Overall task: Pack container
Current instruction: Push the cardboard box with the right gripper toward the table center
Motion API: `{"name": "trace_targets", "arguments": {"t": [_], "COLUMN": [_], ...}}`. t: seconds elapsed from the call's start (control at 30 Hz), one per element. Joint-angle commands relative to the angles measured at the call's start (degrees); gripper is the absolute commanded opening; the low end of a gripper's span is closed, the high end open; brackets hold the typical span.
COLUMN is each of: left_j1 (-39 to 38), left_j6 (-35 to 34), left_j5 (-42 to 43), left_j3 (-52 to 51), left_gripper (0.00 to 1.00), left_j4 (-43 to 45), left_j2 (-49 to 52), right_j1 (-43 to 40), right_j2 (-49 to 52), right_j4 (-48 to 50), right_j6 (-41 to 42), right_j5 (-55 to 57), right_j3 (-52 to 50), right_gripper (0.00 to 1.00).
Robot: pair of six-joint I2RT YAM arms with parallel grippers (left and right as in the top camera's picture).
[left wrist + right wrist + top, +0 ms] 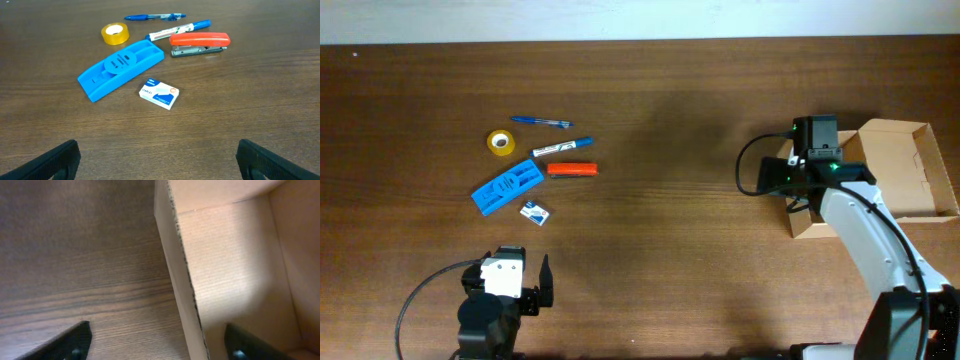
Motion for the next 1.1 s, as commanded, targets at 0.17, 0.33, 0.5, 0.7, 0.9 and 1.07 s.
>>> {"name": "trace_targets", "arguments": {"t": [0.17,0.33,0.5,0.7,0.9,1.07], "left_j1": [0.3,0.3,0.3,0.3,0.3,0.3], "left_j6": [0.9,0.9,0.9,0.9,0.9,0.9], "left_j5": [0.5,0.5,0.5,0.5,0.5,0.5], "left_j3": [-0.2,-0.2,-0.2,-0.2,-0.2,-0.2], "left_gripper": [0.99,1.00,1.00,1.00,1.00,1.00], "left_j4": [0.2,0.2,0.2,0.2,0.2,0.2], "left_j2": [-0.3,-0.3,-0.3,-0.3,-0.3,-0.3], "right_j1": [-0.4,-0.4,3.1,13.7,26.5,34.5], "right_j2": [0.3,0.3,0.3,0.3,0.3,0.3], "right_j4": [0.5,0.5,0.5,3.0,7.0,7.4], "right_j6": [-0.5,-0.5,-0.7,-0.7,-7.2,-16.4], "right_j5": [-0.1,-2.4,-6.5,-6.5,-6.5,-6.6], "right_j3": [1.4,1.5,1.7,3.3,3.6,3.6], "right_gripper": [0.10,0.04,0.04,0.04,0.04,0.04]}}
